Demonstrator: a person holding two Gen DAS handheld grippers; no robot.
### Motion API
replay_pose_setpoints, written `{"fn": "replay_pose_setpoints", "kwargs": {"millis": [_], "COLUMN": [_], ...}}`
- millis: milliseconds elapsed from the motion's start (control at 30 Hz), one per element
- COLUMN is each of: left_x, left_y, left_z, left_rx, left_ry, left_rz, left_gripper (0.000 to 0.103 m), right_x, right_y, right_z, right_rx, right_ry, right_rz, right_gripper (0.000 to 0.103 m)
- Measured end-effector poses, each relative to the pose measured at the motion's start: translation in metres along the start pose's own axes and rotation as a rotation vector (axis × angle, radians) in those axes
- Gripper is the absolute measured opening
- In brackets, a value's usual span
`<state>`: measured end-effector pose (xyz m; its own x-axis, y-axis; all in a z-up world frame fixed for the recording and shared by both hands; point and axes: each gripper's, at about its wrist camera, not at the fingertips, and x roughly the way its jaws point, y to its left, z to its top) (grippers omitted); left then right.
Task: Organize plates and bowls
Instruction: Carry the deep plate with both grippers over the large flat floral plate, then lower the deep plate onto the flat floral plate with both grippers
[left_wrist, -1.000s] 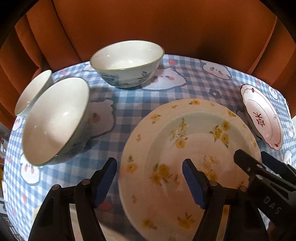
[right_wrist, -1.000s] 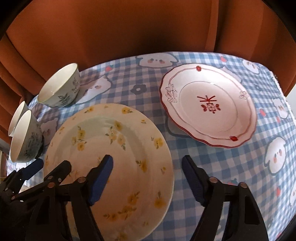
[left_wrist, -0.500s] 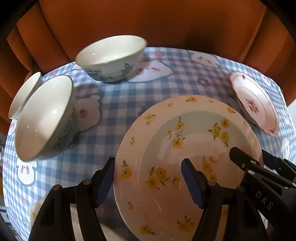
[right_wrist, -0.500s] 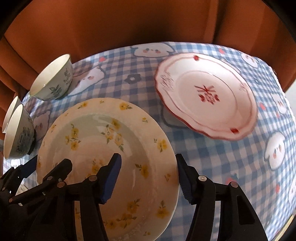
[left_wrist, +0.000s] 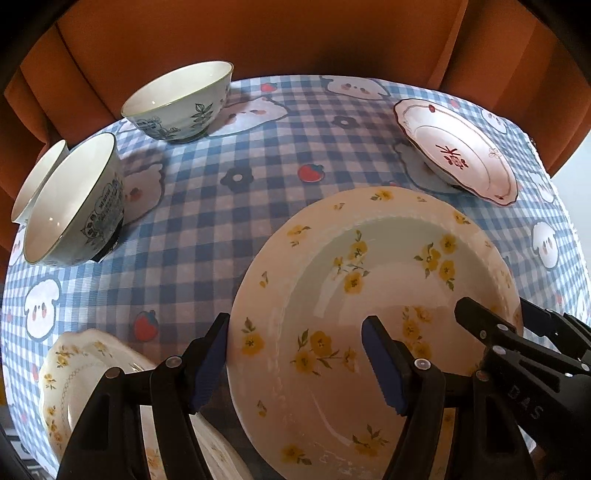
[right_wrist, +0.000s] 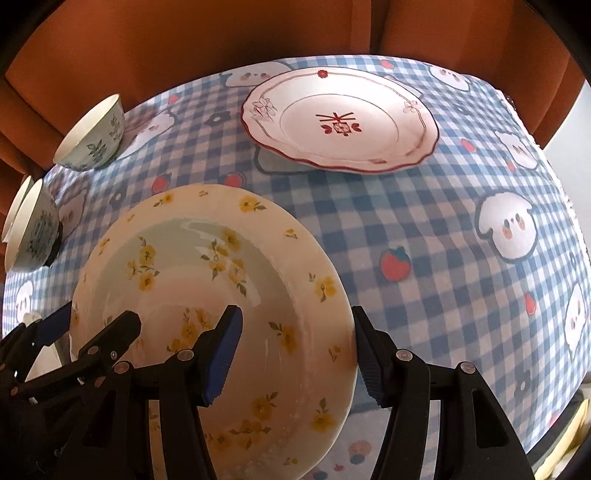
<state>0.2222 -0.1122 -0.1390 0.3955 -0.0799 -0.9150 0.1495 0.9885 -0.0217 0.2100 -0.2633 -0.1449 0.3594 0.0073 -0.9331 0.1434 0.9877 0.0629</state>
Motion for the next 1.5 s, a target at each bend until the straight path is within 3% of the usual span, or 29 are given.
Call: {"fn": "replay_pose_setpoints", "kwargs": {"millis": [333,500,733,1133,1500], "left_x": [0.009,0.009,-0.013,-0.064,-0.086], "left_y": [-0.006,-0.006,-0.009,0.018,0.069], "left_z": [0.000,0.002,-0.002,-0.028,-0.063], "left_rx": [-0.030,-0.052,-0.031,0.016,-0.004], "left_ry": [0.012,0.043,0.017,-0.058,-0.069], "left_rz": [0.067,0.054,0.033,-0.024,-0.041], "left_gripper": [0.072,0.071,0.071,0.071,0.071], "right_x": [0.012,0.011,-0.009,-0.065,-0.090], "right_y": [0.000,0.003,0.002,0.022,0.073], "right_z": [0.011,0.016,0.017,-0.014,-0.049], "right_rx": [-0.051,-0.075,-0.091,-0.037,-0.042], "right_ry": [0.011,0.030,0.014,-0.047,-0.067], "right_rz": [0.043,0.025,0.002,-0.025,-0.034], "right_gripper": [0.062,0.062,0.062,0.062,0.062]}}
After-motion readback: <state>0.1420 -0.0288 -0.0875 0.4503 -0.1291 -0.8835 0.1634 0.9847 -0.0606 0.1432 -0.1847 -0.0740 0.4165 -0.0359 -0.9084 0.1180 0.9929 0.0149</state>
